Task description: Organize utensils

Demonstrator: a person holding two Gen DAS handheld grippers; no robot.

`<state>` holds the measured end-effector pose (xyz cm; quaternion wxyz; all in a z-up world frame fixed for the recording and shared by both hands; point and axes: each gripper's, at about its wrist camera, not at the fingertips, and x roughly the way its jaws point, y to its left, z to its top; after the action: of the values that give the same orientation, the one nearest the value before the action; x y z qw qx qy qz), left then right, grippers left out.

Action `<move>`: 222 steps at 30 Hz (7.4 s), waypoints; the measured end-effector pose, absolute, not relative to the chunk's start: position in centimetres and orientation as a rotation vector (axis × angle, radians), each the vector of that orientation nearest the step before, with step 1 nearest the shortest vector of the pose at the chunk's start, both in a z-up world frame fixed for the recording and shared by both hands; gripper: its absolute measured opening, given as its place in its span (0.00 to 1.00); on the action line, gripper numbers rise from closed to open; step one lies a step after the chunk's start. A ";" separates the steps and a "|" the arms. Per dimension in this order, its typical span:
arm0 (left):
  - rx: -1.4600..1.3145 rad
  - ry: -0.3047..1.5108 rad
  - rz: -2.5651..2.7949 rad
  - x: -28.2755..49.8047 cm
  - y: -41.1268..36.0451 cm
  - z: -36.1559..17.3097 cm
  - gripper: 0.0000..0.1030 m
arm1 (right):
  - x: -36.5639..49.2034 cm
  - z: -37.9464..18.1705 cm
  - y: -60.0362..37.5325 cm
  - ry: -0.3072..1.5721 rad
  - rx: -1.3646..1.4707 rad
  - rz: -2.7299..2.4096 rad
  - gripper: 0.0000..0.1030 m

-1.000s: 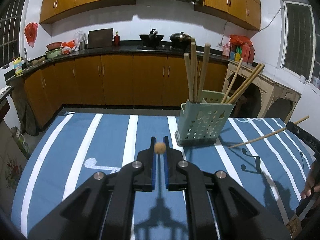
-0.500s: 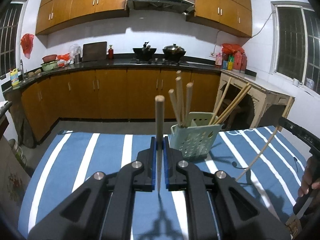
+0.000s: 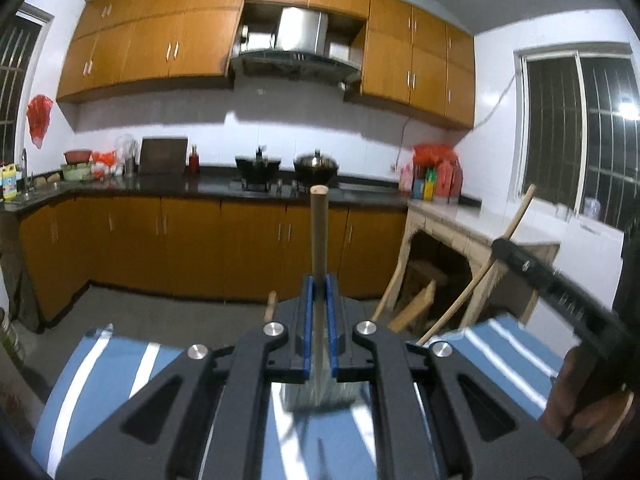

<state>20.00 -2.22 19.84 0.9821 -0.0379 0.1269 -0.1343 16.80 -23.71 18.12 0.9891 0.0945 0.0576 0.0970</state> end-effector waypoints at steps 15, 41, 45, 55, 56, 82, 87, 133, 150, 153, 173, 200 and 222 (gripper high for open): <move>-0.114 0.259 -0.197 27.3 -4.0 18.8 0.07 | 23.4 15.8 -21.7 0.109 0.161 0.149 0.07; -0.114 0.350 -0.204 31.1 -4.7 15.1 0.09 | 26.1 12.8 -21.9 0.215 0.186 0.152 0.08; -0.100 0.345 -0.205 30.9 -4.7 15.4 0.40 | 25.5 13.0 -22.1 0.219 0.187 0.160 0.29; -0.092 0.336 -0.186 28.4 -3.5 15.8 0.49 | 22.6 13.7 -23.5 0.185 0.192 0.148 0.37; -0.091 0.337 -0.181 28.0 -3.3 15.8 0.50 | 22.3 13.8 -23.6 0.184 0.192 0.146 0.39; 0.010 0.345 -0.110 11.2 2.8 10.7 0.94 | 9.0 9.8 -23.3 0.242 0.140 0.182 0.98; 0.015 0.369 -0.082 8.6 3.8 8.7 0.96 | 7.1 7.9 -23.4 0.274 0.167 0.153 0.98; 0.019 0.369 -0.041 0.6 2.9 0.6 0.96 | 0.4 0.2 -21.7 0.355 0.108 0.069 0.98; 0.013 0.367 -0.055 0.6 2.5 0.8 0.96 | 0.1 0.4 -21.5 0.341 0.099 0.065 0.98; 0.011 0.366 -0.055 0.6 2.5 0.8 0.96 | 0.1 0.3 -21.5 0.345 0.100 0.066 0.98; 0.006 0.381 -0.055 0.9 2.3 0.2 0.96 | 0.2 0.3 -21.5 0.352 0.104 0.064 0.98; 0.006 0.383 -0.055 0.9 2.3 0.1 0.96 | 0.2 0.4 -21.6 0.353 0.106 0.065 0.98; 0.006 0.385 -0.055 0.9 2.2 0.1 0.96 | 0.2 0.6 -21.6 0.355 0.108 0.065 0.98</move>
<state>0.85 2.20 0.06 0.9812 0.0031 0.1912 -0.0273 0.24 -21.58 0.55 0.9823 0.0539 0.1764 0.0322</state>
